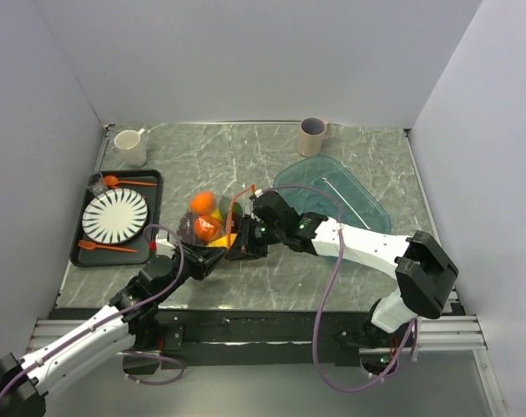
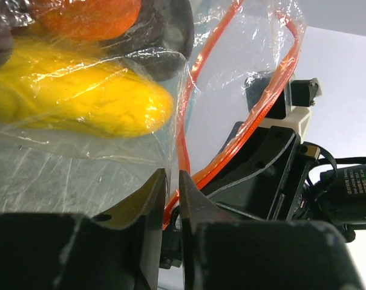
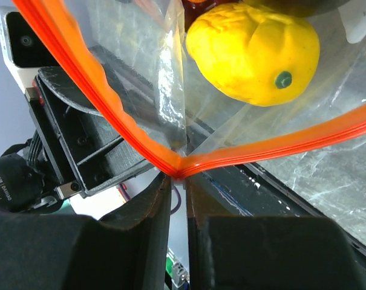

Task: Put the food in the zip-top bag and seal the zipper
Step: Zip the zipper food storage bag at the center of the board.

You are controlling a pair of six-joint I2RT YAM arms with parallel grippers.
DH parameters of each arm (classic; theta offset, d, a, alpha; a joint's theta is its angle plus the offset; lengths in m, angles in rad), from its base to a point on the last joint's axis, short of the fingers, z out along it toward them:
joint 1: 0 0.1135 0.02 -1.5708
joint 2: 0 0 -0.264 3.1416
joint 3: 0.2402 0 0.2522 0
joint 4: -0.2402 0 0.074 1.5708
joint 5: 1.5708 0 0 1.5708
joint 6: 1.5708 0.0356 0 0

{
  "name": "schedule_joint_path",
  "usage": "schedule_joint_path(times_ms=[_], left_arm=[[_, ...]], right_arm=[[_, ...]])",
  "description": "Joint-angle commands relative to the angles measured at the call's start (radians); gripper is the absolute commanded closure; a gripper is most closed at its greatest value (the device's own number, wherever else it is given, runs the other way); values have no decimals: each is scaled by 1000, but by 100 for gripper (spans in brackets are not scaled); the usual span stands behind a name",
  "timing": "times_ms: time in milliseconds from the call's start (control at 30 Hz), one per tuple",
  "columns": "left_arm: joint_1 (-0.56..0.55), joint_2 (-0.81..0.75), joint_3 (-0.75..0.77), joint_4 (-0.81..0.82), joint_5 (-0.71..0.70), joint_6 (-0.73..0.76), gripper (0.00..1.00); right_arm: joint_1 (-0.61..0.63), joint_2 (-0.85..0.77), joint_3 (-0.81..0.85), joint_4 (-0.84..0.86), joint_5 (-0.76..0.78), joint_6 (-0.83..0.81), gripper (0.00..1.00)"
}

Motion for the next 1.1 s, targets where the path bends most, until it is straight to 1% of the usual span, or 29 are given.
schedule_joint_path(times_ms=[0,167,267,300,400,500,633,700,767,1067], left_arm=[[-4,-7,-5,47,24,-6,79],[-4,0,-8,44,33,-8,76],[-4,-7,-10,30,27,-14,69],[-4,-12,-12,26,24,-15,64],[-4,-30,-22,21,19,-26,55],[-4,-41,-36,44,16,-37,51],[-3,-23,-41,76,13,-47,52],[-4,-10,-39,94,12,-47,58],[-3,11,-27,107,7,-43,60],[-4,56,-21,160,-11,-51,62]], right_arm=[[-14,-37,-3,49,13,-5,90],[-29,-68,-23,75,16,2,90],[-29,-81,-29,83,22,1,90],[-31,-88,-33,92,21,2,90],[-32,-89,-37,100,12,5,89],[-31,-85,-38,110,-2,8,89],[-31,-81,-41,113,-5,7,89],[-32,-78,-43,112,-4,5,90],[-31,-77,-41,109,-10,5,90],[-29,-71,-47,101,-18,4,90]])
